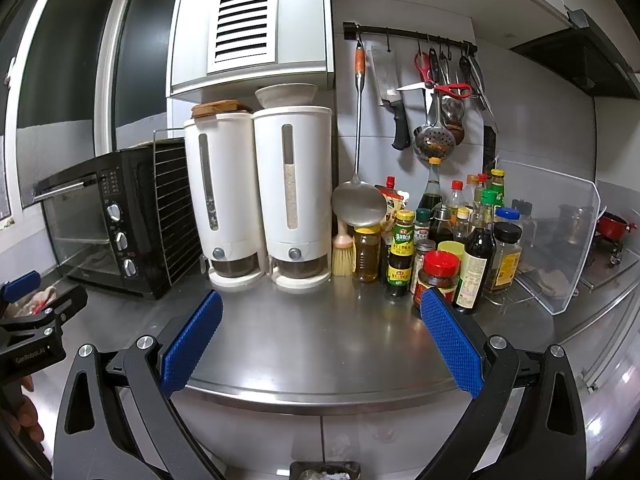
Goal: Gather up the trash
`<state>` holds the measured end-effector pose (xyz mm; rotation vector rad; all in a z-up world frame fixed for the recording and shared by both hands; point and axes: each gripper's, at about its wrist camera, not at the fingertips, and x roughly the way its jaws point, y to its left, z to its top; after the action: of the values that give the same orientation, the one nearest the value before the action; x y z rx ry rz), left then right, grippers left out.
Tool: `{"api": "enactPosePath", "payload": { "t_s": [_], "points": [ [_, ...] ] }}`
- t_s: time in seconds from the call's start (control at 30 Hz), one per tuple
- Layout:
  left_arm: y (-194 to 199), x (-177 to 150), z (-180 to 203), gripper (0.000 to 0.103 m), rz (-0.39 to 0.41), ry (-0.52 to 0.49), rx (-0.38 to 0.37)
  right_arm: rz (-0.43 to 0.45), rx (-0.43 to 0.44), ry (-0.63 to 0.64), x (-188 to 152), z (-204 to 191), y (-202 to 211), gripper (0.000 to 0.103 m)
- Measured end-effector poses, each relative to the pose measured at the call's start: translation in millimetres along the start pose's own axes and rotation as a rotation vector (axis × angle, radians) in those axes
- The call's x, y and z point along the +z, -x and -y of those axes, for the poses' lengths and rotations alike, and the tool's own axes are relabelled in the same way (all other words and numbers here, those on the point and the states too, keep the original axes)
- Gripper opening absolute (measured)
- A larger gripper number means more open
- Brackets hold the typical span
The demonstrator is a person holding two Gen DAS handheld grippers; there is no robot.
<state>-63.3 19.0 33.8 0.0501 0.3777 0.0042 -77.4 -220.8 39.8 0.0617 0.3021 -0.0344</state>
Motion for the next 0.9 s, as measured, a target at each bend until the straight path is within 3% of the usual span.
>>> {"api": "enactPosePath", "payload": {
  "t_s": [0.9],
  "points": [
    [-7.7, -1.9, -2.1, 0.095, -0.015, -0.006, -0.011, -0.001, 0.004, 0.001, -1.0, -1.4, -3.2, 0.1]
  ]
}}
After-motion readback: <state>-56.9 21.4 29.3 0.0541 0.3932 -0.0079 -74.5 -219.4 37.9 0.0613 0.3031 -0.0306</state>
